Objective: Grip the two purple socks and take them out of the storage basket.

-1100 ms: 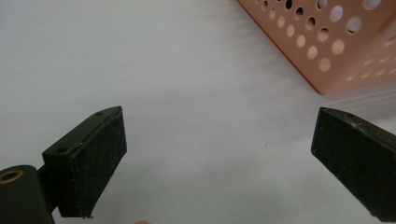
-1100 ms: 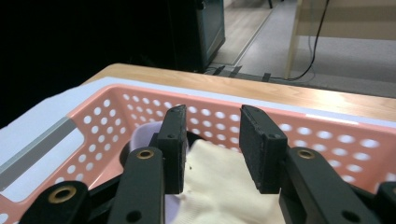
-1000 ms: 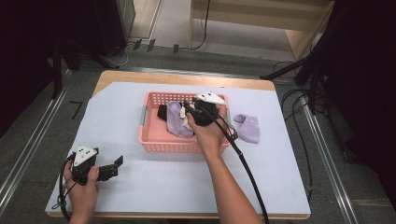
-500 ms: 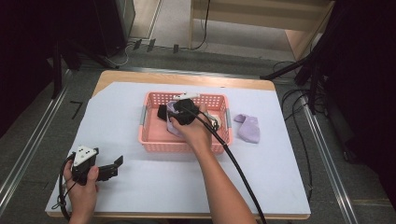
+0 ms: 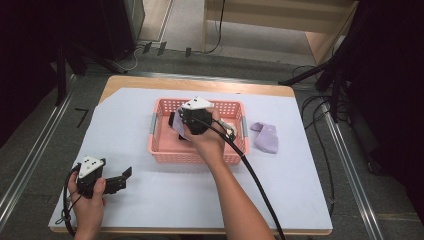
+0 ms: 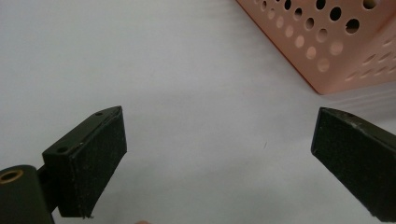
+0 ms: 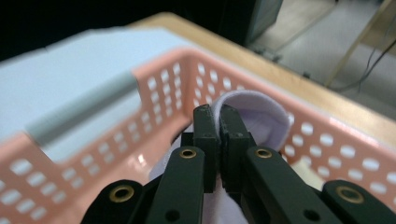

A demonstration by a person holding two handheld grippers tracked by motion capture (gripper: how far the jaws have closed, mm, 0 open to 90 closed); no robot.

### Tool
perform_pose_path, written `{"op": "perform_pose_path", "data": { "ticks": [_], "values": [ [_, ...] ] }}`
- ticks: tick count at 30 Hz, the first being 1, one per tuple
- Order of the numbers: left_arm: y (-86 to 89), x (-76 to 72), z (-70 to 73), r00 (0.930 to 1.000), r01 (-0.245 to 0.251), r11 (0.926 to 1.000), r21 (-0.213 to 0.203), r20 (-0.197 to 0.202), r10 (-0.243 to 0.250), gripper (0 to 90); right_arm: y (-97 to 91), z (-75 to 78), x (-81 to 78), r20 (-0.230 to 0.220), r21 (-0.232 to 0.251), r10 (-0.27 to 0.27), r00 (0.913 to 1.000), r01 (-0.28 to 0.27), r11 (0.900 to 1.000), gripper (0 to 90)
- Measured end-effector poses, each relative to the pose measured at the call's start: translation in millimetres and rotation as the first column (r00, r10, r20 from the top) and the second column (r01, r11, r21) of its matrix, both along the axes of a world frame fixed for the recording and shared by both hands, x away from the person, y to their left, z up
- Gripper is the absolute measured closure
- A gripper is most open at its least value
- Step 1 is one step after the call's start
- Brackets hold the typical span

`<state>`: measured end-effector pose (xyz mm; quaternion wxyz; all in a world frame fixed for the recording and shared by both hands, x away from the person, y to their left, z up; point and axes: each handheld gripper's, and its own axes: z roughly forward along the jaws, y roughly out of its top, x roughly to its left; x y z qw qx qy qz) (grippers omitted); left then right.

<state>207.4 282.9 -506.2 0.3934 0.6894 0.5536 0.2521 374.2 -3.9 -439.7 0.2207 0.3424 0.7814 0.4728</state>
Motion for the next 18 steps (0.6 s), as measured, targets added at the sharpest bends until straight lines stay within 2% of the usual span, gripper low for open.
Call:
{"op": "perform_pose_path", "data": {
  "ticks": [1,3,4,5,6,8,10,14,15,18],
  "values": [
    [0.0,0.0,0.0,1.0,0.0,1.0,-0.001,0.0,0.0,4.2,0.0,0.0,0.0,0.0,0.0,0.0,1.0,0.0,1.0,87.7],
    [0.0,0.0,0.1,1.0,0.001,1.0,0.0,-0.002,-0.001,4.2,0.8,6.3,-4.0,0.046,0.025,0.003,0.9989,-0.004,0.9997,87.7],
    [0.1,-0.1,0.3,1.0,0.001,1.0,-0.001,-0.004,-0.001,4.2,0.2,12.5,-7.4,0.08,0.054,-0.002,0.9968,-0.003,0.9985,87.7],
    [0.0,0.0,0.1,1.0,0.001,1.0,-0.001,-0.002,-0.001,4.2,-0.8,15.6,-8.9,0.088,0.074,-0.012,0.996,0.005,0.9972,87.7],
    [0.1,0.0,0.1,1.0,0.001,1.0,-0.001,-0.001,-0.001,4.2,-0.8,15.6,-8.9,0.088,0.074,-0.012,0.996,0.005,0.9972,87.7],
    [0.0,0.0,0.0,1.0,0.0,1.0,-0.001,0.0,0.0,4.2,-7.5,25.6,-10.3,0.128,0.115,-0.03,0.9913,0.016,0.9933,87.7],
    [-0.1,-0.1,0.0,1.0,-0.001,1.0,-0.002,0.0,0.001,4.2,-10.1,29.0,-10.8,0.132,0.13,-0.036,0.9905,0.019,0.9914,87.7],
    [-0.1,0.2,-0.1,1.0,-0.003,1.0,0.0,0.002,0.003,4.2,-21.9,41.7,-12.8,0.177,0.16,-0.064,0.9822,0.035,0.9865,87.7],
    [-0.1,0.2,-0.1,1.0,-0.002,1.0,-0.001,0.001,0.002,4.2,-29.2,48.1,-14.0,0.195,0.173,-0.081,0.9774,0.047,0.9837,87.7],
    [-0.2,0.2,-0.1,1.0,-0.002,1.0,0.0,0.003,0.002,4.2,-38.4,53.9,-15.0,0.207,0.19,-0.103,0.9729,0.063,0.9797,87.7]
  ]
}}
